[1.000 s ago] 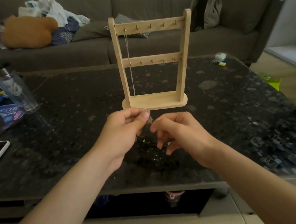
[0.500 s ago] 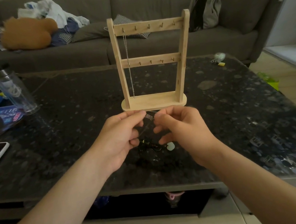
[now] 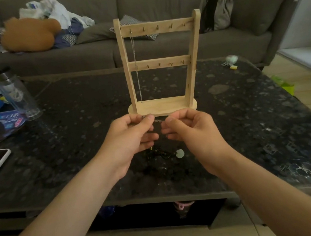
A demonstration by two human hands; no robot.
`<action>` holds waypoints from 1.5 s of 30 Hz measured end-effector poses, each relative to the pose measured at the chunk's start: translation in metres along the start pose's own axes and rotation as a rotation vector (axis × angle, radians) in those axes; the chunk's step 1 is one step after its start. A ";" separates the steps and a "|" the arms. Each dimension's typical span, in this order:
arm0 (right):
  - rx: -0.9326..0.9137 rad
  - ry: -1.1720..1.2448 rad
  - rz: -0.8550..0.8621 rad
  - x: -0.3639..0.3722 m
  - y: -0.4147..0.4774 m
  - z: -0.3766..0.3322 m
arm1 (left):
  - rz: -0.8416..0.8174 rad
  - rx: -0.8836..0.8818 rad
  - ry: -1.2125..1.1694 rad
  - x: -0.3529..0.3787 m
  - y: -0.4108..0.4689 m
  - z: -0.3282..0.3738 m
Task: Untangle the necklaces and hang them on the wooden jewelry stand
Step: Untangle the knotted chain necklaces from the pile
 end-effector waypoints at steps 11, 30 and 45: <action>0.027 0.064 -0.057 0.006 0.000 0.004 | -0.035 0.117 0.280 0.006 -0.007 0.005; 0.180 0.267 -0.142 0.012 -0.006 0.007 | 0.070 0.246 0.266 0.006 -0.014 0.014; 0.020 0.088 -0.144 0.018 -0.006 0.001 | -0.245 -0.072 -0.195 0.010 -0.004 0.004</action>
Point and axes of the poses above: each hand's wrist, its own y-axis towards the middle knuckle, its own x-axis out of the palm, z = x × y, the point moved 4 cm from there along y, towards the middle knuckle, and after that the axes turned 5 degrees about y, right-handed, at the moved point
